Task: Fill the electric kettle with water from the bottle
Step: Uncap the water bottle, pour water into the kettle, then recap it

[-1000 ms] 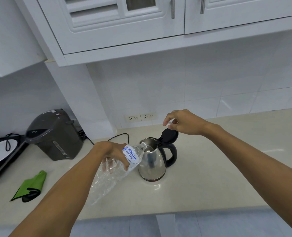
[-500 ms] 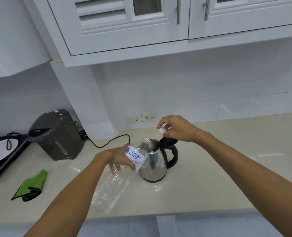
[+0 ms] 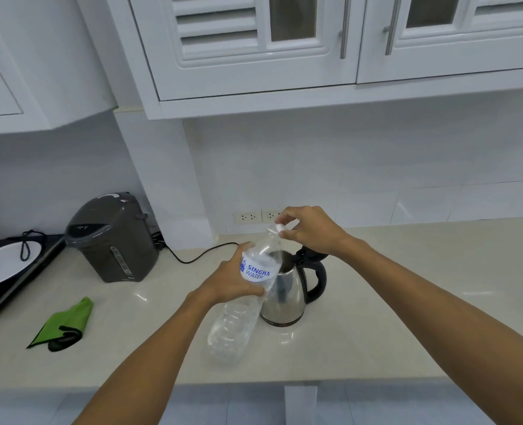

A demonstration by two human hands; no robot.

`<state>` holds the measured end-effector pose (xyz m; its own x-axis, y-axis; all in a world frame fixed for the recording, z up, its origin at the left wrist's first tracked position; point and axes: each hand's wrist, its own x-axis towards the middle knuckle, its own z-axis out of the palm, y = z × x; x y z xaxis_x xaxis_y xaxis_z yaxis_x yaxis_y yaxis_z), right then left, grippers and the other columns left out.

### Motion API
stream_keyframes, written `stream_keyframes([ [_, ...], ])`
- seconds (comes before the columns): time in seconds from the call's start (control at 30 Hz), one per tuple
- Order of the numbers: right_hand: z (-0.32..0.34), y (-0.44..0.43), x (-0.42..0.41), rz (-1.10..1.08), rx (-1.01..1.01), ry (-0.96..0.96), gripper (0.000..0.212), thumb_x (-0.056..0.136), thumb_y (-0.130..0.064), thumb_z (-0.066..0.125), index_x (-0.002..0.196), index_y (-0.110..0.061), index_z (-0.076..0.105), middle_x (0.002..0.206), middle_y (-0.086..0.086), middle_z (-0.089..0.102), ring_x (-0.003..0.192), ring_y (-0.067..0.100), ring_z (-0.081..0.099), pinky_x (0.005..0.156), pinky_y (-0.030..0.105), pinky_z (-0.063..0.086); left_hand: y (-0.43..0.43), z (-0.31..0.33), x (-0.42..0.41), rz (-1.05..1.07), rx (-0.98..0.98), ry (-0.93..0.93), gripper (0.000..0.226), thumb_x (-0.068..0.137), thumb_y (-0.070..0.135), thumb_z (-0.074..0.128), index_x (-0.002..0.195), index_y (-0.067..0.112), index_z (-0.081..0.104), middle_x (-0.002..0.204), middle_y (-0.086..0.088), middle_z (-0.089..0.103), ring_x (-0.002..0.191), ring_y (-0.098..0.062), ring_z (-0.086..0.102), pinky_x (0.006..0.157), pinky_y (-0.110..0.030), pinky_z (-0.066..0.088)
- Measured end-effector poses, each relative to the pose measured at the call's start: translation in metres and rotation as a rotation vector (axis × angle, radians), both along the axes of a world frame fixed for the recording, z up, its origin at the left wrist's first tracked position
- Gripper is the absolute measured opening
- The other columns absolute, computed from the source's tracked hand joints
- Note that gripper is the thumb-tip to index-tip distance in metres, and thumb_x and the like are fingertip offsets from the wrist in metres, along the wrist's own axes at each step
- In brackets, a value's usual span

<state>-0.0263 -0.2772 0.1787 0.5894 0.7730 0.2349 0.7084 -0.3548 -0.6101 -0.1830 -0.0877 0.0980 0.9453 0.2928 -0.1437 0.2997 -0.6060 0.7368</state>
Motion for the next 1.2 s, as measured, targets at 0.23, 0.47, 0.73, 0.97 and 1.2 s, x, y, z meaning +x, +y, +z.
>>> stream_keyframes([
  [0.23, 0.026, 0.000, -0.013, 0.042, -0.009, -0.057, 0.028, 0.090, -0.021, 0.077, 0.118, -0.023, 0.075, 0.122, -0.007, 0.073, 0.085, 0.001, 0.068, 0.085, 0.016, 0.050, -0.009, 0.006, -0.008, -0.026, -0.022, -0.121, 0.115, 0.073, 0.032, 0.098, 0.161, 0.043, 0.025, 0.129, 0.004, 0.068, 0.109, -0.012, 0.069, 0.085, -0.027, 0.060],
  [0.47, 0.047, -0.011, -0.024, 0.118, -0.161, -0.087, 0.031, 0.081, -0.001, 0.079, 0.101, -0.026, 0.080, 0.113, -0.008, 0.075, 0.093, 0.008, 0.073, 0.090, 0.032, 0.058, -0.015, 0.004, -0.017, -0.073, 0.024, -0.159, 0.110, 0.072, 0.037, 0.095, 0.155, 0.051, 0.025, 0.117, 0.005, 0.072, 0.104, -0.016, 0.072, 0.088, -0.039, 0.065],
  [0.73, 0.060, -0.015, -0.033, 0.146, -0.158, -0.063, 0.027, 0.079, -0.010, 0.083, 0.100, -0.026, 0.081, 0.100, -0.013, 0.078, 0.084, -0.001, 0.074, 0.086, 0.022, 0.056, -0.019, 0.005, -0.026, -0.102, 0.053, -0.237, 0.108, 0.073, 0.039, 0.096, 0.154, 0.049, 0.026, 0.118, 0.007, 0.071, 0.102, -0.015, 0.074, 0.087, -0.037, 0.067],
  [0.97, 0.060, -0.010, -0.036, 0.165, -0.195, -0.106, 0.019, 0.085, -0.031, 0.081, 0.102, -0.023, 0.080, 0.098, -0.012, 0.078, 0.084, 0.010, 0.074, 0.081, 0.024, 0.057, -0.019, 0.002, -0.033, -0.097, 0.035, -0.282, 0.102, 0.073, 0.036, 0.096, 0.151, 0.049, 0.031, 0.115, 0.007, 0.072, 0.101, -0.015, 0.074, 0.086, -0.038, 0.066],
  [1.2, 0.068, -0.006, -0.033, 0.214, -0.295, -0.019, 0.021, 0.078, -0.014, 0.086, 0.095, -0.026, 0.081, 0.099, -0.014, 0.077, 0.087, 0.006, 0.073, 0.087, 0.024, 0.055, -0.010, 0.009, -0.034, -0.152, 0.039, -0.230, 0.103, 0.075, 0.030, 0.095, 0.154, 0.047, 0.030, 0.116, 0.008, 0.070, 0.101, -0.011, 0.071, 0.076, -0.018, 0.059],
])
